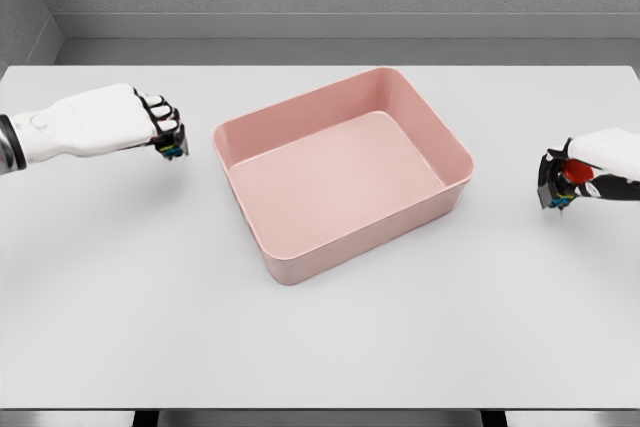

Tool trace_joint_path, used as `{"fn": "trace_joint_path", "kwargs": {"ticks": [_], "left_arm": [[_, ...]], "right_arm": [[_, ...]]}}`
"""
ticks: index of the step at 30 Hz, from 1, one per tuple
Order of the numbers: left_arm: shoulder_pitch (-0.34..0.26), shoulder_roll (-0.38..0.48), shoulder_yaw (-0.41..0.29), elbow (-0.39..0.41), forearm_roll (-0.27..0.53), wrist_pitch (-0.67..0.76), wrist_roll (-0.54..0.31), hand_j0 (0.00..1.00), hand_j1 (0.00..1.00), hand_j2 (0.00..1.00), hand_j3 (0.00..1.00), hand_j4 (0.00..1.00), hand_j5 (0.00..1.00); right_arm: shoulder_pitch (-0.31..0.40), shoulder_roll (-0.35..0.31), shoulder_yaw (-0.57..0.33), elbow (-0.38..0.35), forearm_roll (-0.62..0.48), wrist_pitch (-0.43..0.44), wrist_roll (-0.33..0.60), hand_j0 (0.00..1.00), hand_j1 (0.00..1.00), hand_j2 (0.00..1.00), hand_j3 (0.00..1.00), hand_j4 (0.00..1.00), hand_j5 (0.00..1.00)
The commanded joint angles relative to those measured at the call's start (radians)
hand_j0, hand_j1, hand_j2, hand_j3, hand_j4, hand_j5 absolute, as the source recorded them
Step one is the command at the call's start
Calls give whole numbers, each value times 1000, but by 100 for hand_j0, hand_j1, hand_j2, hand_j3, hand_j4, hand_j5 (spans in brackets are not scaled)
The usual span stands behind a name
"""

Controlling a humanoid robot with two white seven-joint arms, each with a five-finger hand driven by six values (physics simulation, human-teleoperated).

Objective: Put the industrial switch in the basket with both arms

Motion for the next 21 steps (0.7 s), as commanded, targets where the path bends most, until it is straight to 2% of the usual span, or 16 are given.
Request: {"fn": "trace_joint_path", "kwargs": {"ticks": [1,6,13,16,19,21], "left_arm": [[0,4,22,-31,21,0,0,16,16,16,16,16,16],[0,9,65,-48,52,0,0,16,16,16,16,16,16],[0,-13,65,-117,61,0,1,16,16,16,16,16,16],[0,-57,62,-127,59,0,1,16,16,16,16,16,16],[-8,-89,53,-134,61,0,1,16,16,16,16,16,16],[-12,-117,51,-134,59,0,0,16,16,16,16,16,16]], "right_arm": [[0,0,0,0,-3,0,0,44,44,44,44,44,44],[-37,3,1,0,-3,-2,0,44,44,44,44,44,44],[-94,31,15,0,-3,-23,0,44,44,44,44,44,44],[-124,43,23,0,-3,-37,0,44,44,44,44,44,44],[-202,57,102,0,-3,-37,0,44,44,44,44,44,44],[-235,85,125,0,-5,-35,0,44,44,44,44,44,44]]}}
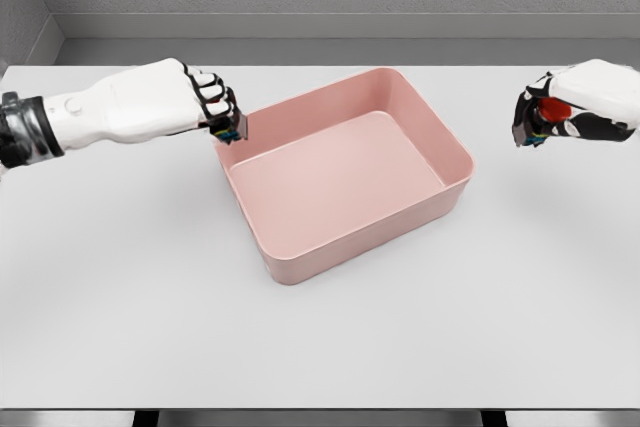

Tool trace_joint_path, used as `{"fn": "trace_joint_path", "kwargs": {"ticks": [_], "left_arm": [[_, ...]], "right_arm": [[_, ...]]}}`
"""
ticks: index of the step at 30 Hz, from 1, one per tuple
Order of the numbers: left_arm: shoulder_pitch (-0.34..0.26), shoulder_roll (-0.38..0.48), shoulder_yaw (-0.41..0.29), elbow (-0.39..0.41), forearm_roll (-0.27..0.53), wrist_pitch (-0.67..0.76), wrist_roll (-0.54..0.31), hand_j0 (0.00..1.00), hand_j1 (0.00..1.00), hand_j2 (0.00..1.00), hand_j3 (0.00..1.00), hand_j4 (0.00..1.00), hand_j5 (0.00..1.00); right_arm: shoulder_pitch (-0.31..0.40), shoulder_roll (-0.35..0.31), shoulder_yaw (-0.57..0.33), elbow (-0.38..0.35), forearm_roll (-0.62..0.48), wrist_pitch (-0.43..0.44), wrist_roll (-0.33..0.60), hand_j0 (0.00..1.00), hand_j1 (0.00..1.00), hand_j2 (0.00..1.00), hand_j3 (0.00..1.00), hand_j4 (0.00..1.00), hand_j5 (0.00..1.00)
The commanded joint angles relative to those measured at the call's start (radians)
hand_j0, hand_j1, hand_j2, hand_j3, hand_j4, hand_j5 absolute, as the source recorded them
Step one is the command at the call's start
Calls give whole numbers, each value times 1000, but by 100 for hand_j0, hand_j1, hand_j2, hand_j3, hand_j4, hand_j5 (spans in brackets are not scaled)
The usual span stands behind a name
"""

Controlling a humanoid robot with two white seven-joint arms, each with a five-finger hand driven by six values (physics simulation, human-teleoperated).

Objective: Put the industrial switch in the basket with both arms

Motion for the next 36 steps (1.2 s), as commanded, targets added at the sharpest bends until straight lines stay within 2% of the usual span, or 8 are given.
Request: {"fn": "trace_joint_path", "kwargs": {"ticks": [1,14,25,27,28,29,30,36], "left_arm": [[0,-35,-4,-3,6,1,2,16,16,16,16,16,16],[11,-159,-45,12,-81,1,1,17,17,17,17,17,17],[11,-201,-131,93,-142,1,-1,18,18,18,18,18,18],[11,-201,-131,93,-142,1,-1,20,20,20,20,20,20],[11,-201,-131,93,-142,1,-1,23,23,23,23,23,23],[11,-204,-131,93,-142,1,-1,27,27,27,27,27,27],[11,-204,-131,93,-142,1,-1,33,33,33,33,33,33],[9,-204,-130,92,-139,1,-1,58,58,58,58,58,58]], "right_arm": [[-11,27,53,0,-3,0,0,44,44,44,44,44,44],[-219,156,290,0,-5,20,0,44,44,44,44,44,44],[-278,210,363,0,-3,32,0,45,45,45,45,45,45],[-296,224,386,0,-1,71,0,51,51,51,51,51,51],[-299,224,386,0,-1,83,0,61,61,61,61,61,61],[-301,225,386,1,-1,115,0,89,89,89,89,89,89],[-301,228,386,0,-1,123,0,100,100,100,100,100,100],[-299,228,389,0,0,120,0,100,100,100,100,100,100]]}}
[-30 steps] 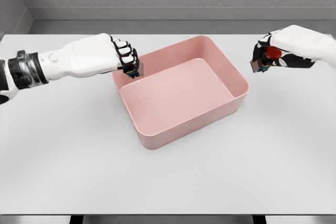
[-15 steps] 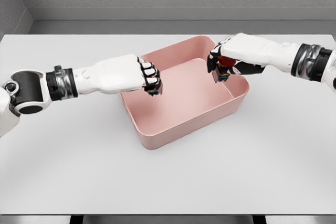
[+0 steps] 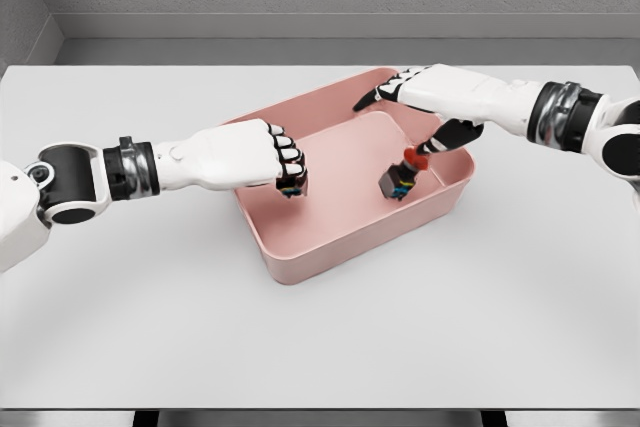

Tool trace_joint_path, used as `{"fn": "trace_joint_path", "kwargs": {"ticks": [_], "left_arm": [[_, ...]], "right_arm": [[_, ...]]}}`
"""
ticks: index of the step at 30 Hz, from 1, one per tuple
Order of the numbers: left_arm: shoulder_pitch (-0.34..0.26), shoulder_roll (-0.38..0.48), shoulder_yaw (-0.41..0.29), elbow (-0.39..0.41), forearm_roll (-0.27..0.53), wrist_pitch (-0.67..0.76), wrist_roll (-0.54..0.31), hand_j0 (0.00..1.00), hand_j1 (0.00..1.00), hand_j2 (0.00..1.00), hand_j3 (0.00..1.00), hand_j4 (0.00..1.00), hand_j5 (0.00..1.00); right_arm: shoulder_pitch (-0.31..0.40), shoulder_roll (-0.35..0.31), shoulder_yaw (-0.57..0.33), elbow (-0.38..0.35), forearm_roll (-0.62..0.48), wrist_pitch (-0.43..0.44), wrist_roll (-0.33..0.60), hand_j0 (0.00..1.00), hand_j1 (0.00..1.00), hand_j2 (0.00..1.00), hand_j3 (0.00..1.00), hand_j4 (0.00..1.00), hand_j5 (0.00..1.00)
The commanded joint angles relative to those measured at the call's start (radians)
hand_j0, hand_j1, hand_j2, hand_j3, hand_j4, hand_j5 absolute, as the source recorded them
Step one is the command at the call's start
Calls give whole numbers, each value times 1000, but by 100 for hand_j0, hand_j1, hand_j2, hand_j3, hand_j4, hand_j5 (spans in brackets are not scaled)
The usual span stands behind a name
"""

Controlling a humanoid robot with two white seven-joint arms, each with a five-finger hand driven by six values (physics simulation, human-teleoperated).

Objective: Put the industrial switch in the basket with both arms

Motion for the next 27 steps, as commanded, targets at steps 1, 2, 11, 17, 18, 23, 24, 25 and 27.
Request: {"fn": "trace_joint_path", "kwargs": {"ticks": [1,2,11,17,18,23,24,25,27], "left_arm": [[0,0,3,-1,8,1,1,62,62,62,62,62,62],[0,0,3,-1,8,1,1,63,63,63,63,63,63],[-5,-11,7,-9,11,1,1,96,96,96,96,96,96],[-11,-9,15,-7,19,1,3,100,100,100,100,100,100],[-11,-4,24,-9,23,1,5,100,100,100,100,100,100],[3,98,84,-11,103,1,6,100,100,100,100,100,100],[5,140,90,-12,137,1,6,100,100,100,100,100,100],[5,164,92,-14,160,1,6,100,100,100,100,100,100],[9,196,90,-12,209,1,6,100,100,100,100,100,100]], "right_arm": [[0,-1,1,0,-2,3,0,100,100,100,100,100,100],[0,-1,1,0,-2,1,0,100,100,100,100,100,100],[8,-35,-68,1,-3,-8,0,100,100,100,100,100,100],[21,-92,-121,1,-6,-28,0,100,100,100,100,100,100],[38,-106,-147,1,-8,-37,0,100,100,100,100,100,100],[115,-150,-218,1,-8,-62,0,100,100,100,100,100,100],[141,-165,-241,1,-9,-68,0,100,100,100,100,100,100],[164,-178,-258,1,-9,-80,0,100,100,100,100,100,100],[196,-189,-279,4,-9,-103,0,100,100,100,100,100,100]]}}
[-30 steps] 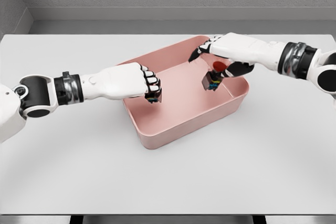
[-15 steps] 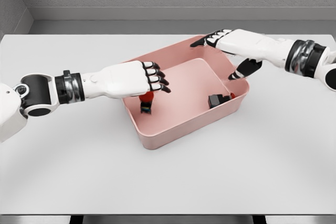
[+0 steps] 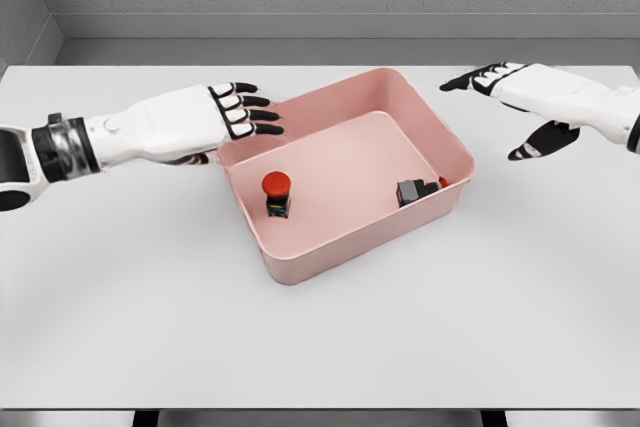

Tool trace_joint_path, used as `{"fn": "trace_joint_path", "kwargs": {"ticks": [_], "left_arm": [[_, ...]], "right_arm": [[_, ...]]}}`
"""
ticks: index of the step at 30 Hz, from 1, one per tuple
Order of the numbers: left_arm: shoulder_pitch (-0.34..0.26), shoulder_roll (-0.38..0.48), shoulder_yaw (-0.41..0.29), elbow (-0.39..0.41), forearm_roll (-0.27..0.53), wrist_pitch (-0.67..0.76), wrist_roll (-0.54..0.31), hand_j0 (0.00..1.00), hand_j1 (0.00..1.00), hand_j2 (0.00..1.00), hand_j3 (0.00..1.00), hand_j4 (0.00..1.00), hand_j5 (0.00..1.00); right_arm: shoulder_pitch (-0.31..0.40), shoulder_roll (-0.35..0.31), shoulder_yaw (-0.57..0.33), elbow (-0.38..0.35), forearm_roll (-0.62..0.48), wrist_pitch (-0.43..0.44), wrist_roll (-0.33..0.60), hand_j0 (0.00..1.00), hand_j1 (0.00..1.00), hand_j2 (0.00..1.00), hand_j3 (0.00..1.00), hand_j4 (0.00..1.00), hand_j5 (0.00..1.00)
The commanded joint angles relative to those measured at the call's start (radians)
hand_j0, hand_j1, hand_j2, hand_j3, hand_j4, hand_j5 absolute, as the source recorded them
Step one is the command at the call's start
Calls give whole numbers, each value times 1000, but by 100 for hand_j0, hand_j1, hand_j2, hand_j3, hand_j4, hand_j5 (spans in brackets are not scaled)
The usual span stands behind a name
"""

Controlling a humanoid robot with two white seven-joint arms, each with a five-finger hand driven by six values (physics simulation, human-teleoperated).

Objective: Put the industrial switch in the basket with both arms

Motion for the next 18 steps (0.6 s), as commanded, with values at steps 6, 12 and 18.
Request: {"fn": "trace_joint_path", "kwargs": {"ticks": [6,12,18], "left_arm": [[57,153,43,10,185,0,1,100,100,100,100,100,100],[133,225,52,12,195,0,-4,100,100,100,100,100,100],[166,235,77,41,194,0,-4,100,100,100,100,100,100]], "right_arm": [[120,-35,-152,7,-3,-90,-1,100,100,100,100,100,100],[161,-34,-158,7,-3,-125,-1,100,100,100,100,100,100],[166,-34,-156,7,-2,-125,-1,100,100,100,100,100,100]]}}
